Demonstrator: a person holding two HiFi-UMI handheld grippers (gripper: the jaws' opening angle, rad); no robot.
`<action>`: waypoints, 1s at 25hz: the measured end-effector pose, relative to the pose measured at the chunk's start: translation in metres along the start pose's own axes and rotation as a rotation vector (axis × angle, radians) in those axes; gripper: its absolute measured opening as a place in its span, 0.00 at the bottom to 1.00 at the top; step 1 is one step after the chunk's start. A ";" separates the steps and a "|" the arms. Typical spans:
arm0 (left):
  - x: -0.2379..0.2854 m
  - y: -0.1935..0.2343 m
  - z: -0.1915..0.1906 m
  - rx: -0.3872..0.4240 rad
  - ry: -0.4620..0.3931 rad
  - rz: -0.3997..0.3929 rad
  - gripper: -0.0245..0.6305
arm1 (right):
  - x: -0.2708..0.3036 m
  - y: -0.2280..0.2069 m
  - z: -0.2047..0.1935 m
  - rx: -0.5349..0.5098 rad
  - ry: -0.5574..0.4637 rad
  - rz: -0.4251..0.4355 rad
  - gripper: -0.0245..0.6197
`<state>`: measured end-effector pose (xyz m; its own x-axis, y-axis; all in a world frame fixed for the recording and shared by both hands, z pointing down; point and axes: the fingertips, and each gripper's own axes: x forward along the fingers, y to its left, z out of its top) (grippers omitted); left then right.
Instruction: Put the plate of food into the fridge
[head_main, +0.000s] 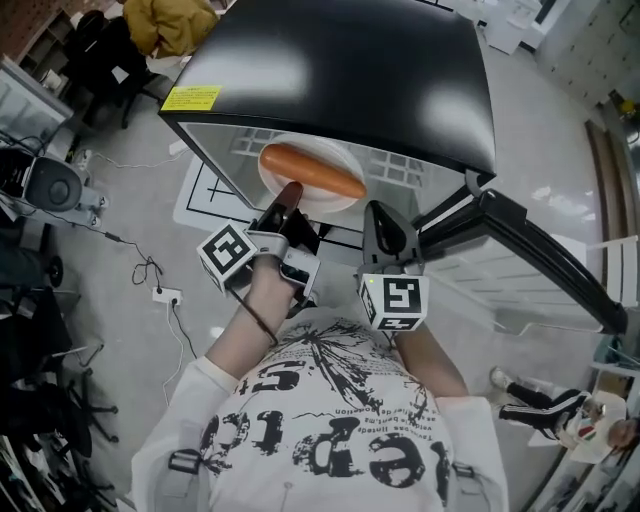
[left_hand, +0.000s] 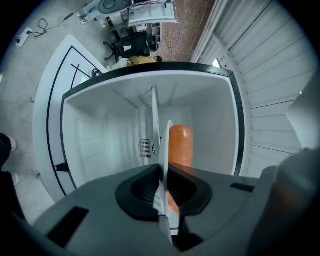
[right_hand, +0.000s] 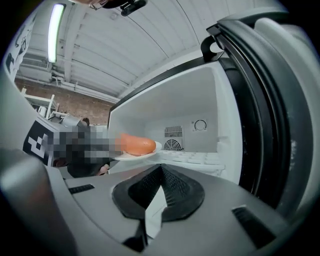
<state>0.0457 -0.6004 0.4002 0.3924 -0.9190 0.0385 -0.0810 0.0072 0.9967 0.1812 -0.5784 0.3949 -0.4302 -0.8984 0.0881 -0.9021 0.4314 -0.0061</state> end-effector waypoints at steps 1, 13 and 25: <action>0.004 -0.001 0.001 -0.004 0.008 0.002 0.09 | 0.003 -0.001 0.001 0.002 0.004 -0.006 0.04; 0.029 -0.002 0.007 -0.099 0.052 -0.021 0.09 | 0.014 -0.002 -0.004 -0.001 0.004 -0.054 0.04; 0.043 -0.002 0.004 -0.042 0.031 0.031 0.10 | 0.021 -0.015 0.004 0.006 -0.027 -0.075 0.04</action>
<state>0.0585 -0.6412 0.3994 0.4190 -0.9052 0.0710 -0.0555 0.0526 0.9971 0.1857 -0.6043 0.3933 -0.3620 -0.9301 0.0620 -0.9320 0.3623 -0.0069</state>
